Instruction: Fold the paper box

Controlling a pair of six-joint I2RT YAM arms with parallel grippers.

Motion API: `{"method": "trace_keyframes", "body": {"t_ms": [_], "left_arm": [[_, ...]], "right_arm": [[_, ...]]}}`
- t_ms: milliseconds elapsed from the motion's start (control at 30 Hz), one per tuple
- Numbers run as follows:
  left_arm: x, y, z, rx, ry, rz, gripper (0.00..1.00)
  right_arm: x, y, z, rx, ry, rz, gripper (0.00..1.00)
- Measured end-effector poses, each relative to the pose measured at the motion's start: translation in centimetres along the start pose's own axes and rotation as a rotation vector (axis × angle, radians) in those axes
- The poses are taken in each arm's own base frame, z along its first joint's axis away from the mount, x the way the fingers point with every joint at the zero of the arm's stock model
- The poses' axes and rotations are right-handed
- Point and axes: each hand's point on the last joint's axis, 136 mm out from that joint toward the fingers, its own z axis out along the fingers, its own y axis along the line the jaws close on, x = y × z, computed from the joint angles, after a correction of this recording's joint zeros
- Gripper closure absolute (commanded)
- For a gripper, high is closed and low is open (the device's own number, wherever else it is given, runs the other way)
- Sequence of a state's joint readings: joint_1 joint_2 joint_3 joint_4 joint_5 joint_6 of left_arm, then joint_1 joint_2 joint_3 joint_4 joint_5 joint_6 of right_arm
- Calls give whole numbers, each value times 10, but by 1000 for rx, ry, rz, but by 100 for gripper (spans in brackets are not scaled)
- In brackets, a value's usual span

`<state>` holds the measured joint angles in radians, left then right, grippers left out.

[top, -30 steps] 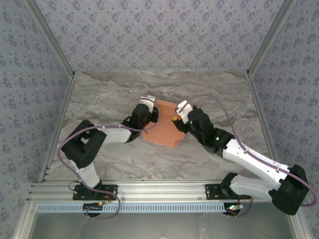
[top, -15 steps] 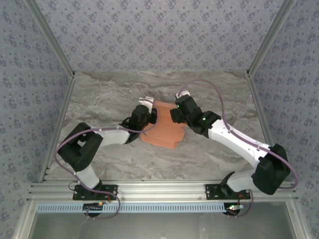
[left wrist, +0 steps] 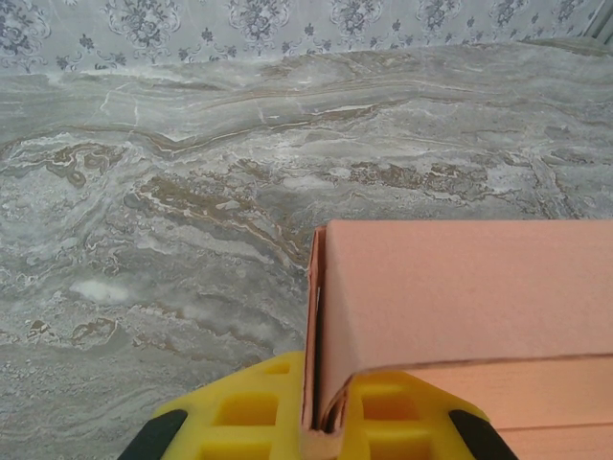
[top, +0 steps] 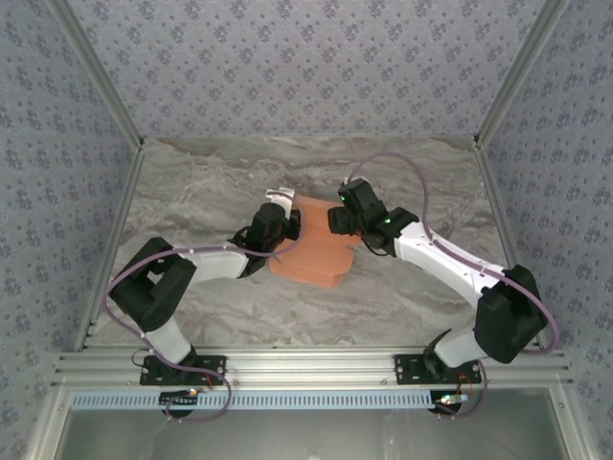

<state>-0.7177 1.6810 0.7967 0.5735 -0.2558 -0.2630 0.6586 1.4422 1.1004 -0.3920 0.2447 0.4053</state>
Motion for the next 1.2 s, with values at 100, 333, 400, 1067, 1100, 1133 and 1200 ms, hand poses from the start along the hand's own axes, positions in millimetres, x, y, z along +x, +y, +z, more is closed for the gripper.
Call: {"method": "trace_keyframes", "body": {"t_ms": [100,333,400,1067,1100,1133,1200], "left_arm": [[0,-1,-1,1,-2,1,97],[-1,0,-1,-15,-5,2,97],[-1,2,-1,-23,-6,3,97],[2,4,-2,-47,0,4,97],[2,4,-2,-47,-1,1,97],[2,3,-2,-46,-1,-1,97],[3,3,-3,-47,3,0,97]], "right_arm": [[-2,7,2,-37,-3,32,38],[-7,16,10,-117,-23,144,41],[-8,16,13,-138,-34,179,43],[-11,17,18,-269,-143,497,51],[-12,16,16,-270,-146,496,48],[-11,15,15,-267,-147,493,44],[-11,13,11,-261,-153,487,41]]}}
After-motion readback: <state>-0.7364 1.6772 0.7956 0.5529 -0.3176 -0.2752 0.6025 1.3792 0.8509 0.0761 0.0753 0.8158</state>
